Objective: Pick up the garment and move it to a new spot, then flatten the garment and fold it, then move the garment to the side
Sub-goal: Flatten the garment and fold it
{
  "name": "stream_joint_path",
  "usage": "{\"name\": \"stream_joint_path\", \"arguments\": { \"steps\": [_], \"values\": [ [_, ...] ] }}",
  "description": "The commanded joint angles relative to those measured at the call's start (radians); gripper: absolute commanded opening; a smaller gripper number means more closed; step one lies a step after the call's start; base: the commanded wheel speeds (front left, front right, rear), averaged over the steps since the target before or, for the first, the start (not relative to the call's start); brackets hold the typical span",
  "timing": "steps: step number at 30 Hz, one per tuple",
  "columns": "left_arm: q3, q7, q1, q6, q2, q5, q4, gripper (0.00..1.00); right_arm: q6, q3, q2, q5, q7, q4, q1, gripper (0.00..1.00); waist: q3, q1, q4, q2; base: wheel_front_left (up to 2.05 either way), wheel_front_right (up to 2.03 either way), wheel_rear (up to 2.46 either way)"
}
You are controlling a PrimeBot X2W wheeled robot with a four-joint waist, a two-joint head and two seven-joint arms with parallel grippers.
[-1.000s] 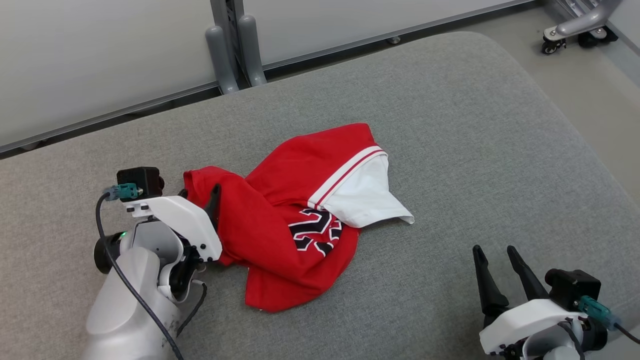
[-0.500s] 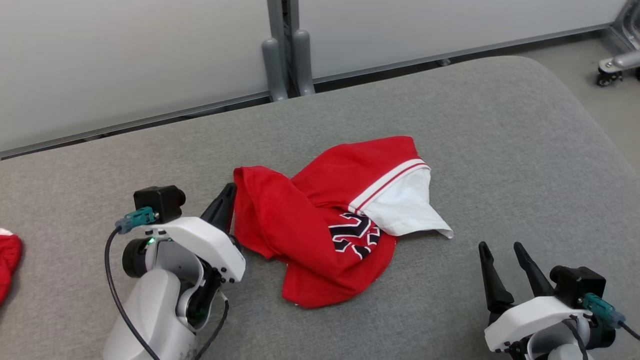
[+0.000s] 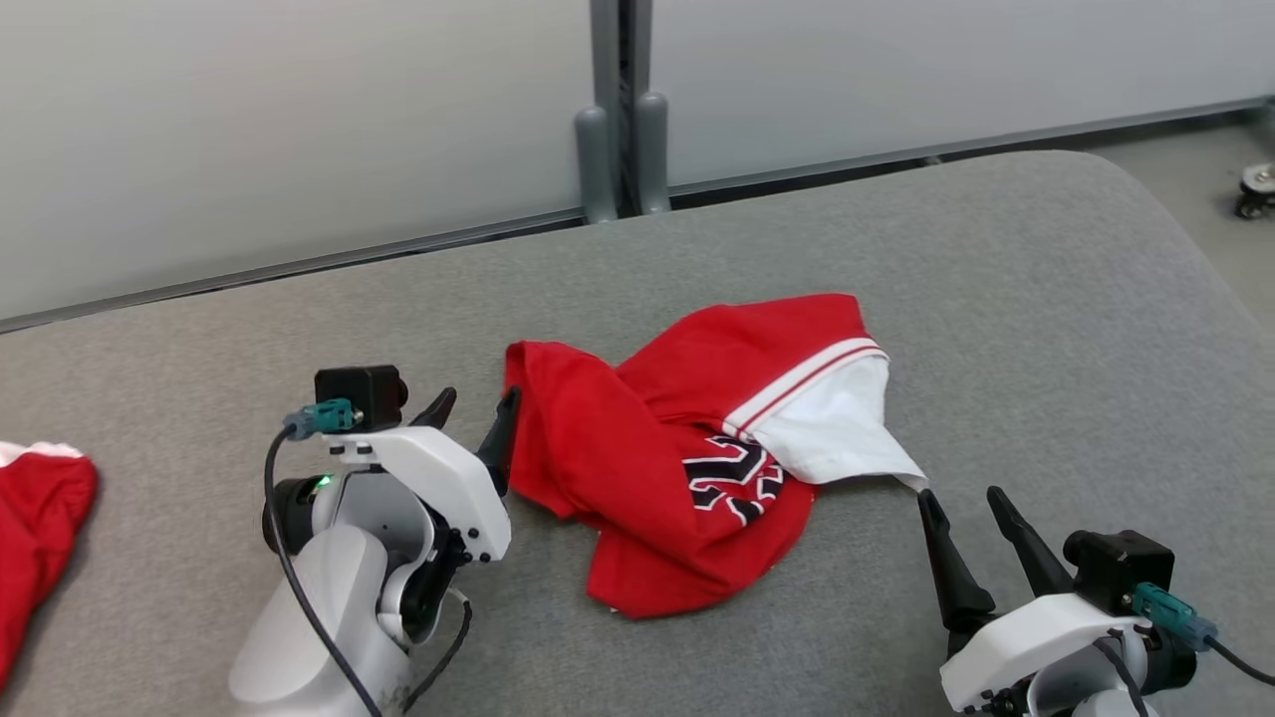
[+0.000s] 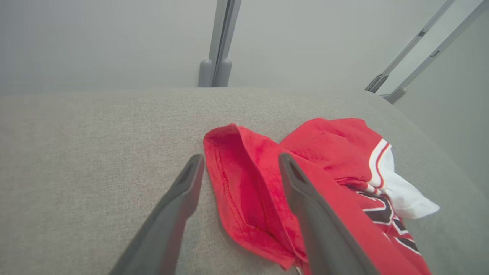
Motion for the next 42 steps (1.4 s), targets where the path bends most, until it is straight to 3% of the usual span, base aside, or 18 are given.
{"name": "stream_joint_path", "arguments": {
  "steps": [1, 10, 13, 14, 15, 16, 22, 26, 31, 42],
  "values": [
    [-0.002, 0.006, -0.028, 0.013, 0.004, -0.013, 0.019, 1.00, 0.002, 0.001, -0.008, 0.007, 0.002, -0.003, 0.002, 1.00, 0.018, 0.0000, -0.034, 0.0000, 0.00, 0.00, 0.00],
    [0.035, 0.053, -0.154, 0.091, 0.022, -0.056, 0.178, 1.00, 0.002, 0.015, -0.007, 0.038, -0.039, 0.014, -0.019, 1.00, 0.096, 0.0000, -0.173, 0.0000, 0.00, 0.00, 0.00],
    [0.042, 0.069, -0.169, 0.093, 0.025, -0.068, 0.205, 1.00, 0.002, 0.013, -0.008, 0.047, -0.055, 0.023, -0.024, 1.00, 0.111, 0.0000, -0.195, 0.0000, 0.00, 0.00, 0.00],
    [0.047, 0.068, -0.173, 0.092, 0.025, -0.074, 0.208, 0.83, 0.002, 0.010, -0.007, 0.047, -0.059, 0.027, -0.024, 1.00, 0.114, 0.0000, -0.198, 0.0000, 0.00, 0.00, 0.00],
    [0.051, 0.063, -0.174, 0.094, 0.032, -0.075, 0.211, 0.33, 0.002, 0.009, -0.007, 0.049, -0.064, 0.031, -0.024, 1.00, 0.116, 0.0000, -0.198, 0.0000, 0.00, 0.00, 0.00],
    [0.051, 0.055, -0.176, 0.091, 0.039, -0.070, 0.210, 0.00, 0.002, 0.007, -0.007, 0.049, -0.067, 0.035, -0.026, 1.00, 0.118, 0.0000, -0.198, 0.0000, 0.00, 0.00, 0.00],
    [0.042, -0.014, -0.154, 0.049, 0.036, -0.071, 0.173, 0.00, 0.002, -0.011, -0.007, 0.046, -0.076, 0.048, -0.025, 1.00, 0.113, 0.0000, -0.160, 0.0000, 0.00, 0.00, 0.00],
    [0.039, -0.045, -0.103, -0.021, 0.027, -0.114, 0.102, 0.00, 0.002, -0.016, -0.008, 0.028, -0.066, 0.040, -0.036, 1.00, 0.104, 0.0000, -0.103, 0.0000, 0.00, 0.00, 0.00],
    [0.036, -0.062, 0.024, -0.046, 0.018, -0.159, -0.041, 0.00, 0.002, -0.022, -0.008, -0.013, -0.035, 0.026, -0.043, 1.00, 0.090, 0.0000, -0.019, 0.0000, 0.00, 0.00, 0.00],
    [0.025, -0.027, 0.321, 0.049, 0.027, -0.184, -0.311, 0.00, 0.002, -0.036, -0.008, -0.100, 0.089, -0.059, -0.033, 1.00, 0.063, 0.0000, 0.158, 0.0000, 0.00, 0.00, 0.00]
  ]
}}
